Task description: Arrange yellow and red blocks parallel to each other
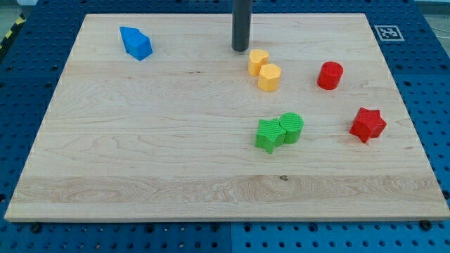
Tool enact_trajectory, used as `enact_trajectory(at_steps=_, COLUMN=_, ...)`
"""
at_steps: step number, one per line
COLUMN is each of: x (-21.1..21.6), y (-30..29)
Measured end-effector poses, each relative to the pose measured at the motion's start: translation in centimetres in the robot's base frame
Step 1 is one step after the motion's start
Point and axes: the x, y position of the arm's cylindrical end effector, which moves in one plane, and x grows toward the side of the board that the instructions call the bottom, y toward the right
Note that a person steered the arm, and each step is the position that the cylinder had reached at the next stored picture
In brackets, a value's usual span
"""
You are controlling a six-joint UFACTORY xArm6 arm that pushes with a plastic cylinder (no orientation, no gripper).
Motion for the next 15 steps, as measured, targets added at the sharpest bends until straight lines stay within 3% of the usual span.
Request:
enact_trajectory(at_steps=3, x=0.0, y=-0.3)
enact_trajectory(at_steps=9, x=5.5, y=1.2)
enact_trajectory(at_steps=12, x=0.2, y=1.2)
enact_trajectory(at_steps=15, x=0.7, y=10.4)
